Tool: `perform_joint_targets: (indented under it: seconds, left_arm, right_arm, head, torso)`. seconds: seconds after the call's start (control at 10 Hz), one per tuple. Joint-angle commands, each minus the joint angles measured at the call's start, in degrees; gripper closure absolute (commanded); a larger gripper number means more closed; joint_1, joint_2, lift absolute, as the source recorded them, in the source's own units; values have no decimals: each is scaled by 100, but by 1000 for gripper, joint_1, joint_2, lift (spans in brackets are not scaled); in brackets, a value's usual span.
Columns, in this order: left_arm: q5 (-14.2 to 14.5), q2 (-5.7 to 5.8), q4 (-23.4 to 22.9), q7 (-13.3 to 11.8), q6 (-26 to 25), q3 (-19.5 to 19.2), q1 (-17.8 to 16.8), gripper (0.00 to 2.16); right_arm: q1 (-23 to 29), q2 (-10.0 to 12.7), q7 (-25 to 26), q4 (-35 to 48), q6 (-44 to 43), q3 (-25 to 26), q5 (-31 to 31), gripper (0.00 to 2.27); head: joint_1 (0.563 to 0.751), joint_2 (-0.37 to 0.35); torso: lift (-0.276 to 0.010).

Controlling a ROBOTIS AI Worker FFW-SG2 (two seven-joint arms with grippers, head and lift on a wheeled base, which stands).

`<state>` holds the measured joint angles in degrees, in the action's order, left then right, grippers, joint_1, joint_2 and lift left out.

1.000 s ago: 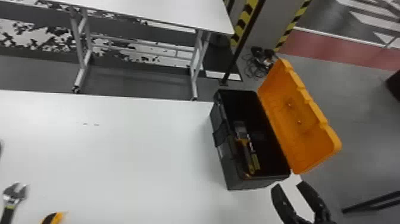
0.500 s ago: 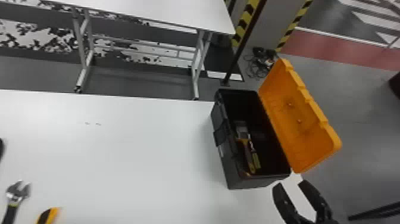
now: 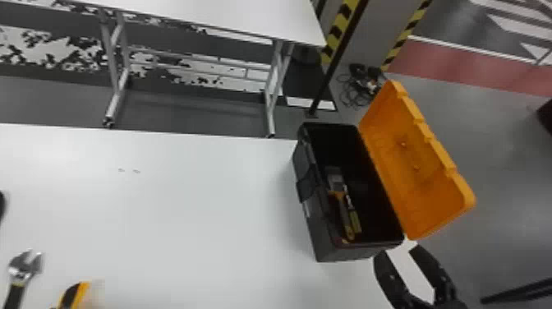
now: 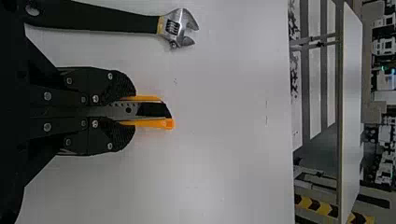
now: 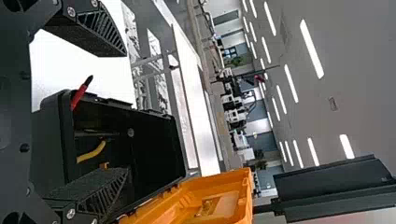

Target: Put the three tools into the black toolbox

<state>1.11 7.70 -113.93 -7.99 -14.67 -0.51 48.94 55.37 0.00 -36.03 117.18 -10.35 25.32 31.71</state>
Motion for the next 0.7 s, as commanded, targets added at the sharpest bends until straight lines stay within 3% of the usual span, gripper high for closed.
perform_joint_targets:
  seconds: [0.0, 0.2, 0.3, 0.6]
  left_arm:
    - [-6, 29, -341, -1, -6, 103, 124, 1838]
    - [-23, 82, -727, -36, -6, 314, 212, 1838]
    - [-76, 108, -833, -27, -6, 411, 212, 1838]
    - [-287, 381, -1009, 79, 29, 886, 212, 1835]
  right_arm:
    - [0, 5, -1, 112, 187, -62, -25, 127]
    - [-140, 5, -1, 314, 925, -132, -130, 127]
    - [-307, 5, -9, 446, 1787, -115, -157, 127]
    - [-791, 5, -80, 1035, 4107, -115, -165, 127]
  head:
    - [695, -305]
    - [695, -308]
    - [695, -309]
    - [695, -282]
  torso:
    - [-51]
    - [-51]
    - [-51]
    - [-51]
